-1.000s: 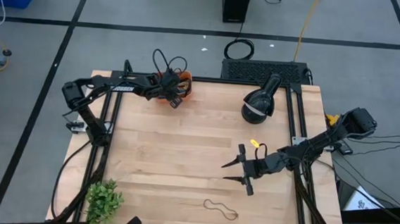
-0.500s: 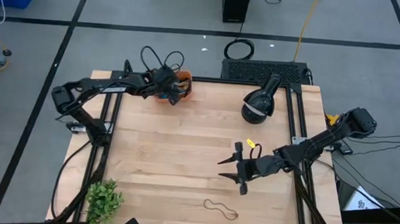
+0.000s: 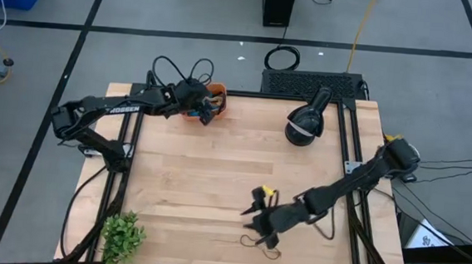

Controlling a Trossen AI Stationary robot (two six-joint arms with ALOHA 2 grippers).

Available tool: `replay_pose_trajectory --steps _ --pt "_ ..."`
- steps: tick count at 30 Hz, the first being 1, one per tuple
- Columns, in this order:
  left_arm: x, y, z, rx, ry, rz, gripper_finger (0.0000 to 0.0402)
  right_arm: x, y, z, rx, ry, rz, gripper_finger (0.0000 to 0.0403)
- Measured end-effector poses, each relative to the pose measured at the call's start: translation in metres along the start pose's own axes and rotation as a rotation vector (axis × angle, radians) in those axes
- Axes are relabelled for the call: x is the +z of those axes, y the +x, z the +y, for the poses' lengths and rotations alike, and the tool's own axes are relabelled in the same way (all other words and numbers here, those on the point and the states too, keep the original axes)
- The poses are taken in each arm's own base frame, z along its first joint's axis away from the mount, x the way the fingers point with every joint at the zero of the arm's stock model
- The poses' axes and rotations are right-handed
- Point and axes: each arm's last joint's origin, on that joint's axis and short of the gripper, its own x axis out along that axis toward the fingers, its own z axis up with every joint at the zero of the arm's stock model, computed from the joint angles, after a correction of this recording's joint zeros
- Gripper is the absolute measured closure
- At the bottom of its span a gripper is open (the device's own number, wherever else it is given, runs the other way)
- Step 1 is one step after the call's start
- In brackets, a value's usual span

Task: Pick and place rubber bands into bin
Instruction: Put the purple rubber band into the orange container

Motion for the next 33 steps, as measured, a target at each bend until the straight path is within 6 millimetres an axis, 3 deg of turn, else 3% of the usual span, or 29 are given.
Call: replay_pose_trajectory --steps 3,8,25,33 --pt "0.0 -0.001 -0.003 -0.008 0.007 0.001 0.0153 0.003 0.018 0.013 0.073 0.049 0.012 0.0232" --pt "-0.002 -0.002 -0.009 -0.024 0.025 0.009 0.0153 -0.014 0.042 0.034 0.114 0.142 0.106 0.0232" --pt "-0.004 -0.006 -0.022 -0.057 0.082 0.009 0.0153 -0.053 0.072 0.051 0.114 0.318 0.282 0.0235" --pt "-0.004 -0.006 -0.022 -0.057 0.084 0.008 0.0153 -0.056 0.072 0.053 0.127 0.312 0.3 0.0306"
